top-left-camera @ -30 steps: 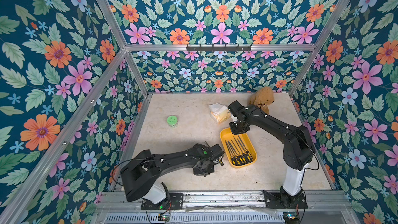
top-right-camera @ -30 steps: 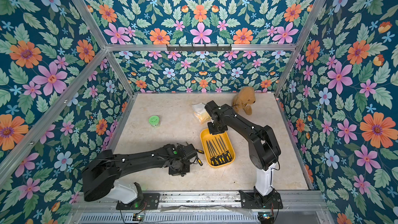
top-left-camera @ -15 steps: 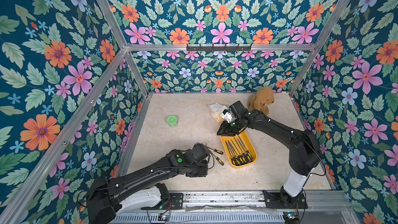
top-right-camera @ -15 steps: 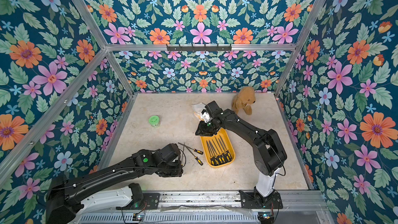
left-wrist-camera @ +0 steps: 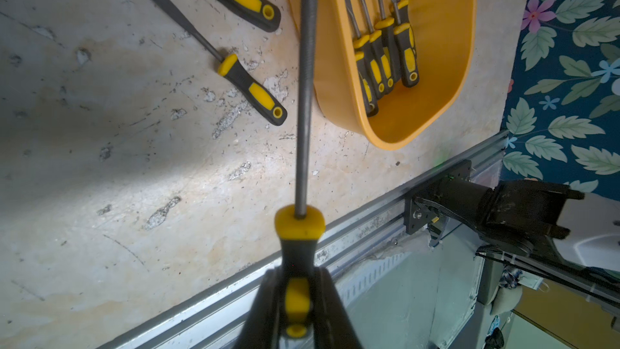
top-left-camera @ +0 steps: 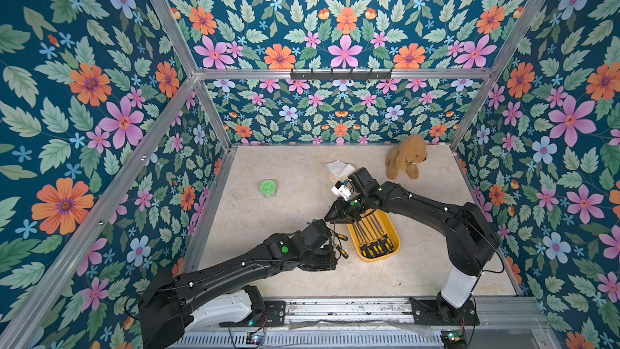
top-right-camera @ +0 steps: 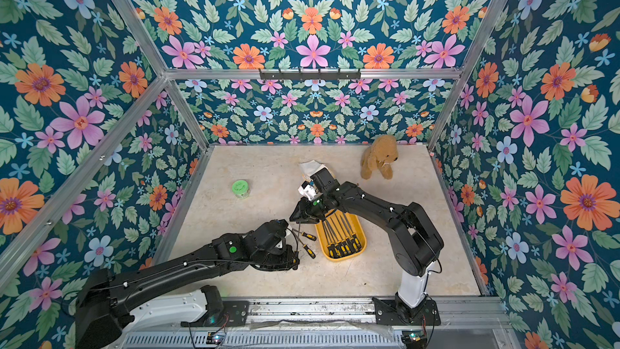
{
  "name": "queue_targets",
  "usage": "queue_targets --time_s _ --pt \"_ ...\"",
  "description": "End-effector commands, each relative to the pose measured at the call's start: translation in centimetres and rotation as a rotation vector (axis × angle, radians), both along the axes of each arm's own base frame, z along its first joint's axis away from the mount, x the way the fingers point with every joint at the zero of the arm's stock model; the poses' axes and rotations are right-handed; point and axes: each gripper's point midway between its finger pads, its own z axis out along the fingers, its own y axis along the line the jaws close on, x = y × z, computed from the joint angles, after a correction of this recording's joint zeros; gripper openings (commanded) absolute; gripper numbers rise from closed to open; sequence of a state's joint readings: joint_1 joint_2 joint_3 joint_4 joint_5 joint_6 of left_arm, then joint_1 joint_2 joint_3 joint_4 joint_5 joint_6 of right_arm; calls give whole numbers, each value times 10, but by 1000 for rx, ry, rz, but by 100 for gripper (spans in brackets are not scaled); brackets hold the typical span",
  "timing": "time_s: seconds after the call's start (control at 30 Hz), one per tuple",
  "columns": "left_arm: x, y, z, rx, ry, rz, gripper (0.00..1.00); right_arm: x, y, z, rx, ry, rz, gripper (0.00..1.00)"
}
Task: Put the file tool into the storage box
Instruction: Place the file tool in the storage box.
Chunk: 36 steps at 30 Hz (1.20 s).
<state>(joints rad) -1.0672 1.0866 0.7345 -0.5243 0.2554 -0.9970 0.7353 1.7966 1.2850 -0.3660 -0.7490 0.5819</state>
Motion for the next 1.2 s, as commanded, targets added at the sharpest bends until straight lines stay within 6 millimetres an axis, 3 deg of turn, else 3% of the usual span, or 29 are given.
queue_targets --time_s 0.0,0.13,0.3,0.37,0.4,0.5,0.6,0.63,0.73,0.83,1.0,1.17 --pt "3 1 3 -15 -19 16 0 0 -4 -7 -32 -2 -8 35" --pt "5 5 1 -2 -23 35 0 -4 -3 -6 -32 -1 5 29" --pt "7 1 3 -23 -27 36 0 -4 0 -7 -38 -5 2 4" --pt "9 0 8 -38 -38 38 4 -2 0 -7 -47 -13 -1 0" --pt "10 -2 10 -52 -45 39 11 -1 -1 -7 -57 -14 -3 0" --pt "15 2 18 -60 -73 66 57 8 -12 -6 -121 -49 -13 0" --pt "20 12 26 -65 -97 115 87 33 -48 -4 -268 -115 -64 0" --pt "21 15 28 -71 -103 133 90 42 -64 -3 -344 -142 -82 0" --pt "26 23 26 -69 -107 194 92 64 -107 2 -568 -238 -94 0" --pt "30 25 10 -51 -84 247 92 70 -126 -2 -709 -268 -58 0" --pt "37 14 -19 -14 -24 305 89 65 -127 -34 -800 -249 17 0" --pt "45 2 -31 -2 -11 321 87 53 -123 -60 -863 -244 102 0"
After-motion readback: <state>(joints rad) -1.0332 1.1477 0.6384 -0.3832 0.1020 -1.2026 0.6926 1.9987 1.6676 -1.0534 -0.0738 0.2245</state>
